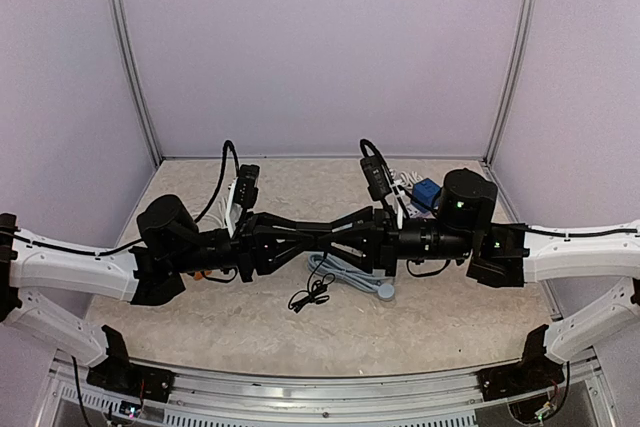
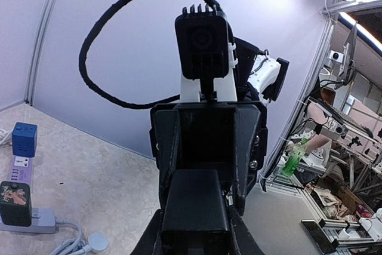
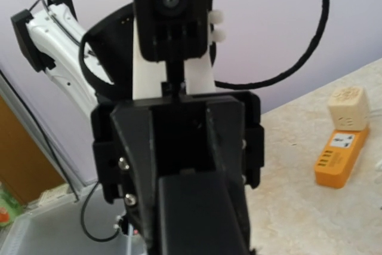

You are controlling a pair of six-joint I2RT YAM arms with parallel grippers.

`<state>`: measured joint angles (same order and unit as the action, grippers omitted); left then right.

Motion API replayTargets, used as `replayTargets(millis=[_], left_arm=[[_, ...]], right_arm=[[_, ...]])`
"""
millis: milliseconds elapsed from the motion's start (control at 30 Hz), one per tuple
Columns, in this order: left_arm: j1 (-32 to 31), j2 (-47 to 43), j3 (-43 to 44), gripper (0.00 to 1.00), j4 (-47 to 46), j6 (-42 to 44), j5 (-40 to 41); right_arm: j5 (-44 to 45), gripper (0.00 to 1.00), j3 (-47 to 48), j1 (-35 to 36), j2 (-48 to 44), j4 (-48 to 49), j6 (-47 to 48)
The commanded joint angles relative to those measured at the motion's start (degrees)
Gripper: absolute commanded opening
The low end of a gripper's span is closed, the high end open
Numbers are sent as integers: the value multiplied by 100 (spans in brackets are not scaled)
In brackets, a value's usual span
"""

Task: Insert the plug
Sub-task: Pass from the left arm to the right

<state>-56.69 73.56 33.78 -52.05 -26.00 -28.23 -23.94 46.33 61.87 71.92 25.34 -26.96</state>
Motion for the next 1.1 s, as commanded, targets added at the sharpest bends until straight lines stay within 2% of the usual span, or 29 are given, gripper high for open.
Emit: replayTargets(millis=[0, 100, 267, 400, 433, 533, 600, 633, 667, 733, 900, 1000, 1067], left_arm=[[-61, -40, -94, 0, -241, 91, 5], [-83, 21, -91, 0, -296, 53, -11], [-101, 12, -121, 0, -343, 65, 11], [-99, -57, -142, 2, -276, 94, 29], [-105, -92, -141, 10, -226, 103, 58], [-99, -205, -186, 56, -16, 139, 388], [-83, -443, -267, 85, 211, 144, 955], [-63, -539, -296, 94, 389, 144, 1305], [-18, -700, -285, 98, 622, 157, 1592], [110, -912, -167, 99, 1307, 75, 2371], [505, -1177, 278, 99, 3020, -380, 3707], [597, -997, 935, 99, 4087, -527, 4225], [623, -563, 1671, 99, 5040, -742, 4485]], right_arm=[[-338, 38, -1, -50, 181, 369, -210], [-408, 36, -10, -56, 274, 489, -289], [-659, 13, -52, -94, 398, 753, -426], [-764, 0, -188, -159, 373, 1048, -591], [-773, 0, -201, -171, 353, 1062, -604], [-736, 0, -218, -235, 220, 967, -603], [-475, 0, -139, -289, 38, 498, -449], [-287, 0, -67, -315, -78, 147, -295], [-104, 0, -10, -356, -195, -239, -154], [352, 0, 103, -426, -463, -1023, 124], [1113, 0, 325, -746, -1113, -2124, 556], [1800, 0, 505, -830, -1523, -2632, 869], [2367, 0, 624, -844, -1726, -2879, 936]])
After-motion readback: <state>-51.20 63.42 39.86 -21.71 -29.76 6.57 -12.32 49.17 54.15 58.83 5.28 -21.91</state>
